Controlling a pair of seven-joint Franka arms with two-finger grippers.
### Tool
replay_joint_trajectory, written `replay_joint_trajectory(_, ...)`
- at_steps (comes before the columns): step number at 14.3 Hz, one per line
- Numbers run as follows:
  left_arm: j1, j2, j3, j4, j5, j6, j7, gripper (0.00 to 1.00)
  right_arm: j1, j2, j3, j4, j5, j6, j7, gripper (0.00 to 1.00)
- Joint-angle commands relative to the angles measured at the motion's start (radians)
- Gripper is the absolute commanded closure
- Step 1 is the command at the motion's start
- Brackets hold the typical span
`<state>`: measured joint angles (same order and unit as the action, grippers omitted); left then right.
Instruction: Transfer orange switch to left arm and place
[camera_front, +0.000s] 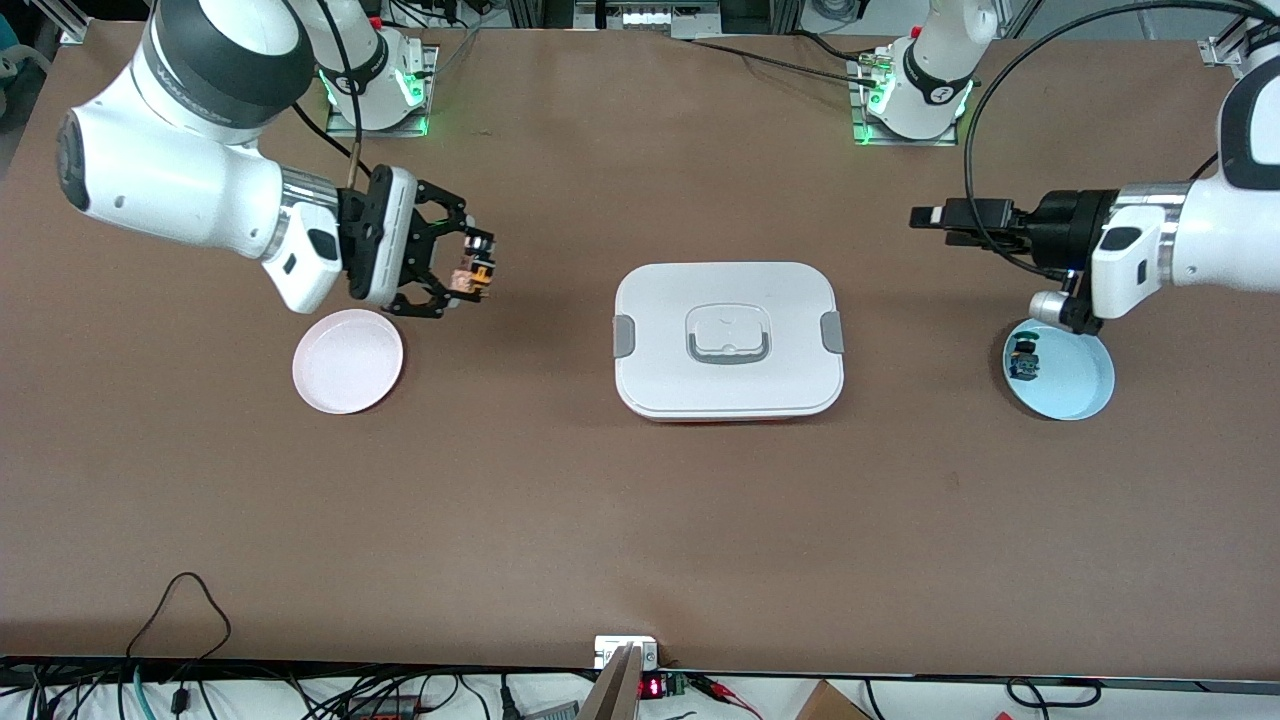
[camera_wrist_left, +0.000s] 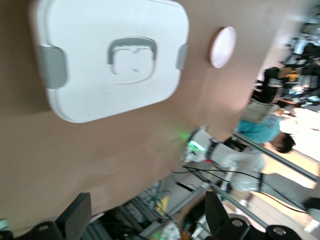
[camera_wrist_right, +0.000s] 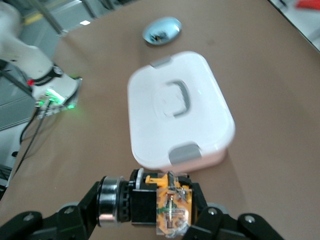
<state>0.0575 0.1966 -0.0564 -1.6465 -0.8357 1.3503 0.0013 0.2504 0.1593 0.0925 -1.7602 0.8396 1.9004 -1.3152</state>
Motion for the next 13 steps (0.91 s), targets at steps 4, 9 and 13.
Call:
replay_joint_trajectory(4,-0.004,-0.071,-0.107,-0.208,-0.244,0.26,-0.003,0.0,0.03,0.092,0.0,-0.013,0.362,-0.059,-0.384,0.93)
replay_joint_trajectory(9,-0.002,-0.075,-0.166,-0.378,-0.526,0.294,0.139,0.0,0.067,0.137,0.0,-0.015,0.631,-0.073,-0.535,0.93)
replay_joint_trajectory(13,-0.008,-0.062,-0.247,-0.401,-0.756,0.412,0.291,0.0,0.115,0.157,-0.002,-0.016,0.762,-0.015,-0.535,0.93)
